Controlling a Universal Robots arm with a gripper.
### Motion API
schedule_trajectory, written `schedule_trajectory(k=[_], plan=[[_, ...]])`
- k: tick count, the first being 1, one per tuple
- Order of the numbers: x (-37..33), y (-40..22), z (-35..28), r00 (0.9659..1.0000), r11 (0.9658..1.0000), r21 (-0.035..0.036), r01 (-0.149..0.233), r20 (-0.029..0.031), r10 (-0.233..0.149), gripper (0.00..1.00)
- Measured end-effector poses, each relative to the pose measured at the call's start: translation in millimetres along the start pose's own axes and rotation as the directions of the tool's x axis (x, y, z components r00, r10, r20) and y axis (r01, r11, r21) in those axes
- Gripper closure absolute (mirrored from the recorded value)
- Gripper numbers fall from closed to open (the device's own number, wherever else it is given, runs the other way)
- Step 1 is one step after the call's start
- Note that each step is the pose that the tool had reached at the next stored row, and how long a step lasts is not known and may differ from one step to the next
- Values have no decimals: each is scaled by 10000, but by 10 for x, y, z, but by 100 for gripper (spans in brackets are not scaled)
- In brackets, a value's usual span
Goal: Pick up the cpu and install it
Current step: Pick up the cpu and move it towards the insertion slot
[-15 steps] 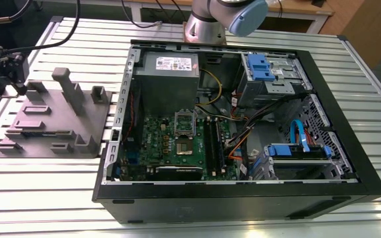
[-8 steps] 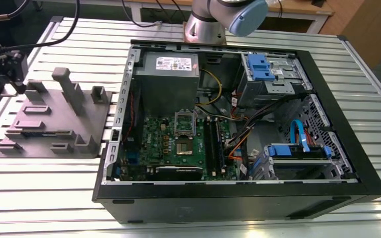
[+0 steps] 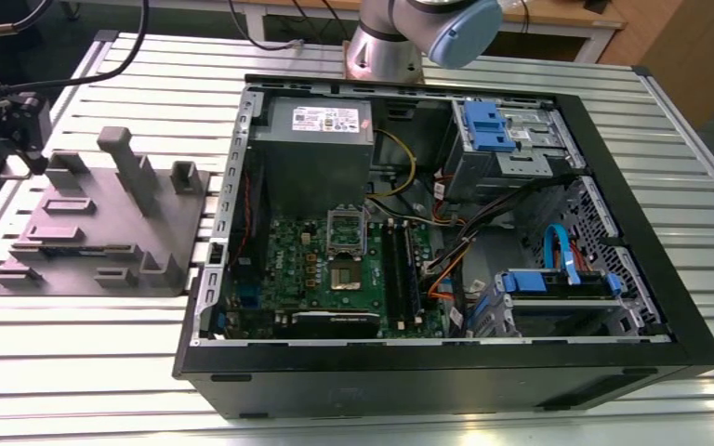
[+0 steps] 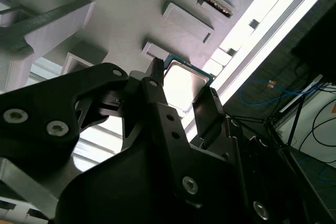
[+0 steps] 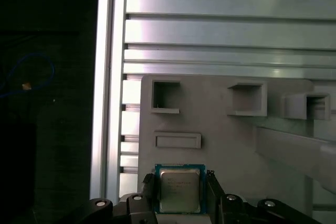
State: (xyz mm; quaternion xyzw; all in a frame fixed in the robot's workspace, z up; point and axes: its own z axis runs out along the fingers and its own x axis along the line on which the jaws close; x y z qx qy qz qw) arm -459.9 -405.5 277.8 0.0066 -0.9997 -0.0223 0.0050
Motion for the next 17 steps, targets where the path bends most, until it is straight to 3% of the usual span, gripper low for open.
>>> schedule_trajectory(k=[17], plan=[[0,1,-30,10000,10000,0,0,0,0,53]])
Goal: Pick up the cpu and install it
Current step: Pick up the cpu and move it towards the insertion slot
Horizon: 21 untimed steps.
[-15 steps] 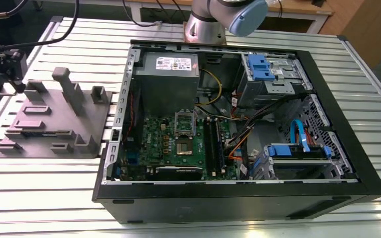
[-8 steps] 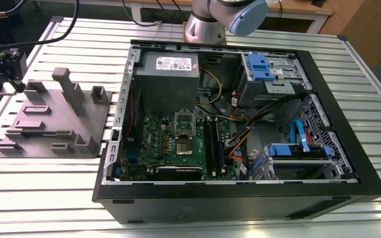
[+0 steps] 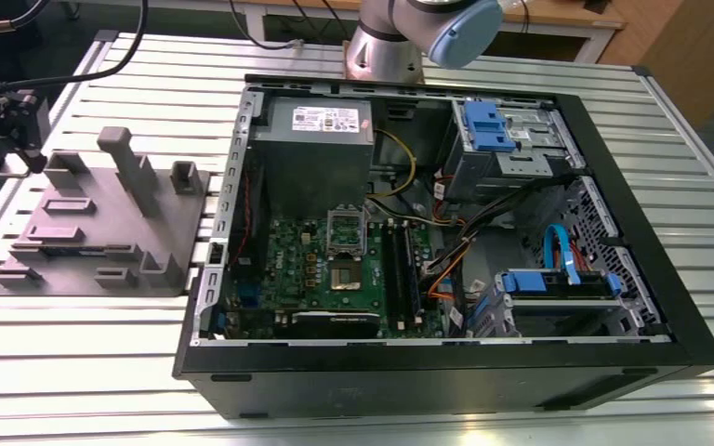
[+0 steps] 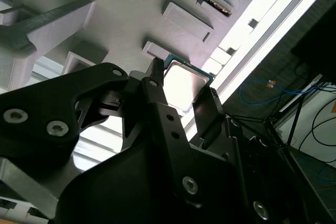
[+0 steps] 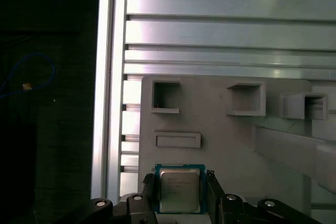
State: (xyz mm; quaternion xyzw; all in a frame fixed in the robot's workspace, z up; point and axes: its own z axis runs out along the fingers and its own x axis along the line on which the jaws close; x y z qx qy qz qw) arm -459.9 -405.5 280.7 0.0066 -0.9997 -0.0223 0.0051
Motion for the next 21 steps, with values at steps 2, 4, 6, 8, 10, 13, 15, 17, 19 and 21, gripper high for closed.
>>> schedule_trajectory(k=[2,4,6,8,10,13,15,17,19,21], plan=[[0,0,-5,10000,10000,0,0,1,0,53],[0,1,-9,10000,10000,0,0,1,0,53],[0,1,-12,10000,10000,0,0,1,0,53],[0,1,-17,10000,10000,0,-1,0,1,53],[0,1,-18,10000,10000,0,0,1,0,53],[0,1,-25,10000,10000,0,0,0,0,53],[1,2,-36,10000,10000,0,0,0,0,53],[0,2,-40,10000,10000,0,0,0,0,53],[0,2,-45,10000,10000,0,0,0,0,53],[1,2,-50,10000,10000,0,0,0,0,53]])
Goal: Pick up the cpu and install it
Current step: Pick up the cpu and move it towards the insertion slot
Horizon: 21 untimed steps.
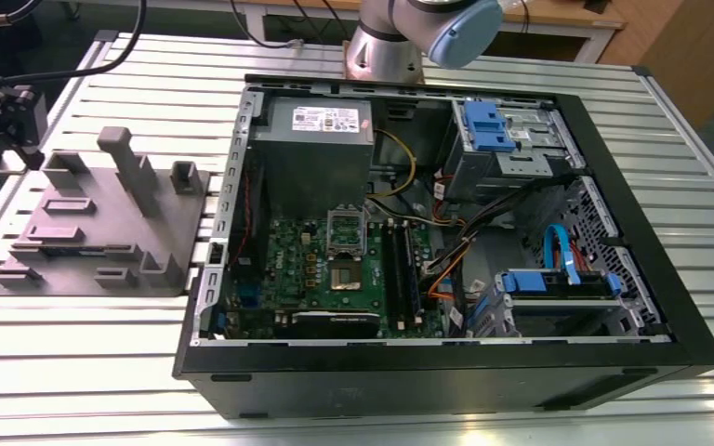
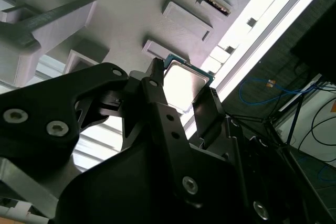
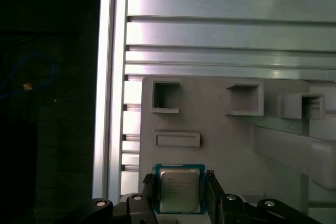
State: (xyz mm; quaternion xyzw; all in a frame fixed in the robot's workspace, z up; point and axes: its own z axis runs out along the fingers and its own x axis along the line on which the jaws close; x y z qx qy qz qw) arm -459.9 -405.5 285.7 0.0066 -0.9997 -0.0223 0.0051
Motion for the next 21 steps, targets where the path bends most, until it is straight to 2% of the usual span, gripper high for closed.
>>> schedule_trajectory(k=[6,8,21], plan=[[0,0,-12,10000,10000,0,1,1,-1,53],[1,2,-56,10000,10000,0,0,1,0,53],[1,4,-83,10000,10000,0,1,1,-1,53]])
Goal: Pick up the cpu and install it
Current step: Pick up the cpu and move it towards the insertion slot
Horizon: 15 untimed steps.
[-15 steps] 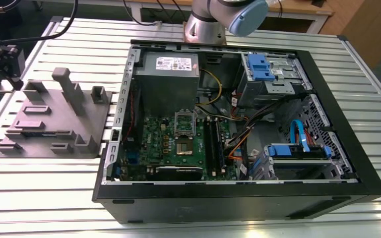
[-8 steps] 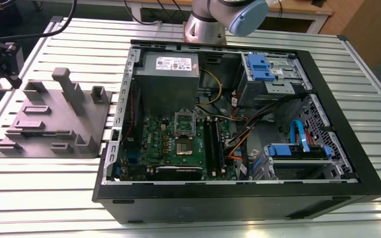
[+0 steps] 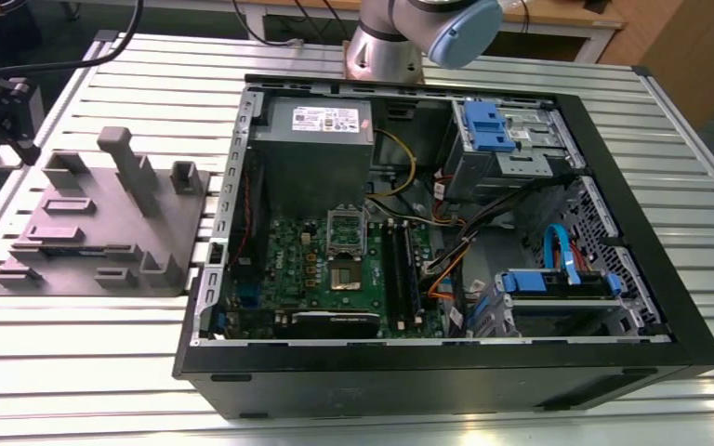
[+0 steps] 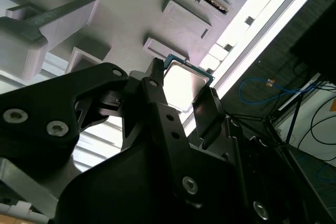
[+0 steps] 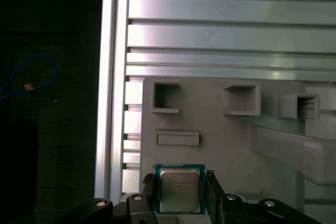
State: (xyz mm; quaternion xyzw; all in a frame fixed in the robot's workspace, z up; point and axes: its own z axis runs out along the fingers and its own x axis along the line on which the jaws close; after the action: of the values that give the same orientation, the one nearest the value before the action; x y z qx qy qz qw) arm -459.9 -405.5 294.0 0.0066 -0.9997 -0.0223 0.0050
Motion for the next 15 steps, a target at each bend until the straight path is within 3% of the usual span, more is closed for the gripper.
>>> schedule_trajectory(k=[15], plan=[[0,1,-30,10000,10000,0,0,0,0,53]])
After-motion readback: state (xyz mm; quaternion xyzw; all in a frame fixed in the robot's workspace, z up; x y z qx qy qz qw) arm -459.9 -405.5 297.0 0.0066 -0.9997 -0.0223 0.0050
